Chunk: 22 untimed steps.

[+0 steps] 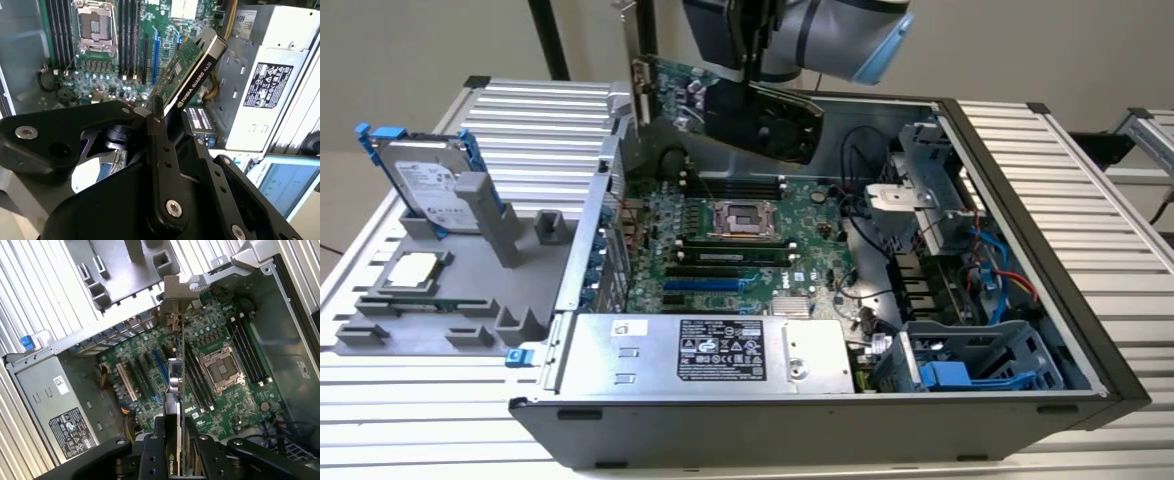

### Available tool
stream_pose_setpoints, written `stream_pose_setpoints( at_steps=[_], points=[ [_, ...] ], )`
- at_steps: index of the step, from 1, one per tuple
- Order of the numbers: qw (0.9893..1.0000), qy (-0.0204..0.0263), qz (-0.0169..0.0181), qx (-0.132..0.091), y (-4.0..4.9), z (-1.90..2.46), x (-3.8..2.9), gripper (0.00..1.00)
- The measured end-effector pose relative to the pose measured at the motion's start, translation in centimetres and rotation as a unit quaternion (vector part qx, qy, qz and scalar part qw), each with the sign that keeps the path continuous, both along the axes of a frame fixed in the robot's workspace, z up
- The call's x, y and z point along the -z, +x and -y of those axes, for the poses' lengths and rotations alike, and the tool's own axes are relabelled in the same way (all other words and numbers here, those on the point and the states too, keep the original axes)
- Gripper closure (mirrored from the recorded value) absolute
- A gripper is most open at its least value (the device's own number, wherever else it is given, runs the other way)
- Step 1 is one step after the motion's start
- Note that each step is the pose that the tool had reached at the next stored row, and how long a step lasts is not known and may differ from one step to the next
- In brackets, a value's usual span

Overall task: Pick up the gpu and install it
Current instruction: 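Insert the gpu into the slot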

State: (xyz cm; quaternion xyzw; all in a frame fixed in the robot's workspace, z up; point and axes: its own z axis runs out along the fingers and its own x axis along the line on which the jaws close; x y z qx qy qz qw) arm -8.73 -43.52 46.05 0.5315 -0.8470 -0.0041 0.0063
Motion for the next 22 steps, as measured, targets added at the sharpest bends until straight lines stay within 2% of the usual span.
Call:
stream_pose_setpoints(
  at_steps=[5,12,17,22],
  points=[
    [0.9997,0.0000,0.0000,-0.026,0.00,0.00,0.00,1.00],
    [0.9985,0.0000,0.0000,-0.054,0.00,0.00,0.00,1.00],
    [0.9978,0.0000,0.0000,-0.067,0.00,0.00,0.00,1.00],
    [0.9977,0.0001,-0.0002,-0.067,0.00,-0.01,0.08,1.00]
  ],
)
